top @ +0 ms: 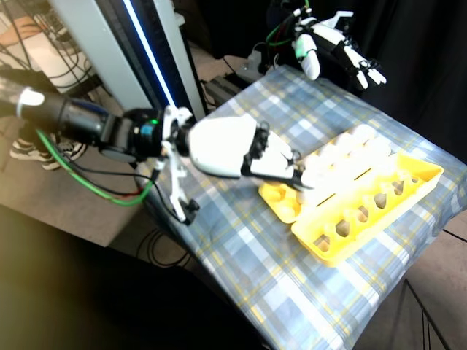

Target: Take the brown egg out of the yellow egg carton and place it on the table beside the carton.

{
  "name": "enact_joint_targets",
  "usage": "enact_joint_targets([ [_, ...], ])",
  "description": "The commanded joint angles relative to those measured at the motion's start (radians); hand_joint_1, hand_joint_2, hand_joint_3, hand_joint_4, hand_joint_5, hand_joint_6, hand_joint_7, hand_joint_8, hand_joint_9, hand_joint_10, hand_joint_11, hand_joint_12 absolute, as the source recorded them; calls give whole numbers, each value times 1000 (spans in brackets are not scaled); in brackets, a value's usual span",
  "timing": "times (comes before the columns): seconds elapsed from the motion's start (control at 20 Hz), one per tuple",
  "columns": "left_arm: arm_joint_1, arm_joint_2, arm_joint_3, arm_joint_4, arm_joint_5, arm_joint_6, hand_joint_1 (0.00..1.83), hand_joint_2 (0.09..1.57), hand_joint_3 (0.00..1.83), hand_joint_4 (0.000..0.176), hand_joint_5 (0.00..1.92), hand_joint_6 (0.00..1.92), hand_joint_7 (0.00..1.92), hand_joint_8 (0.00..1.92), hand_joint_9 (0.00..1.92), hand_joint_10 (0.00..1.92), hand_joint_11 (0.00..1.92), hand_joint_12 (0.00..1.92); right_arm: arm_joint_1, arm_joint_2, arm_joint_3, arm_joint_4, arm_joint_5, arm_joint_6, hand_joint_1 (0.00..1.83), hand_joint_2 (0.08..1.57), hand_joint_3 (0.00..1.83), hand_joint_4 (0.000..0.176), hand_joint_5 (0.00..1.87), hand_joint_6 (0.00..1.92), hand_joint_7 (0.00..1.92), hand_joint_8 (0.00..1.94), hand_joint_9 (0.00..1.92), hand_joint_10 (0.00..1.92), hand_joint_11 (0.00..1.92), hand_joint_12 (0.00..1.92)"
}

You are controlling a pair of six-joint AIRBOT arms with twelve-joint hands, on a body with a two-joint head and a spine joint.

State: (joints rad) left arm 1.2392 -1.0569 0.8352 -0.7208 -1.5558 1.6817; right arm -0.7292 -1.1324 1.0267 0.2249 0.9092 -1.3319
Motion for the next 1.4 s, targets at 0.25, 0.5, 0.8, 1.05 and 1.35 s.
enact_joint_targets([
  [0.25,-3,-1,2,42,-116,-4,313,1204,0,56,340,2,131,0,27,1,0,0,-52,49,-107,-92,254,0,1033,1112,0,125,972,987,1024,3,637,2,210,243],
  [0.5,-2,-2,0,42,-117,-4,295,1206,1,57,336,2,135,3,22,1,0,0,-106,48,-135,-73,275,0,1046,1122,0,79,955,1015,1070,8,654,8,186,188],
  [0.8,-3,-2,-1,42,-118,-7,297,1211,1,59,343,3,138,2,13,1,0,0,-169,26,-122,-17,267,0,985,1052,0,0,883,134,1045,8,597,3,183,143],
  [1.05,-3,-2,-2,42,-118,-7,285,1214,1,61,336,2,136,2,12,2,0,0,-180,21,-119,0,261,0,935,1061,3,0,909,11,969,9,583,2,179,130],
  [1.35,-1,-1,-3,41,-118,-7,298,1210,0,59,340,2,138,2,13,2,0,0,-181,58,-151,4,355,0,620,1047,0,0,472,0,525,0,369,0,160,122],
])
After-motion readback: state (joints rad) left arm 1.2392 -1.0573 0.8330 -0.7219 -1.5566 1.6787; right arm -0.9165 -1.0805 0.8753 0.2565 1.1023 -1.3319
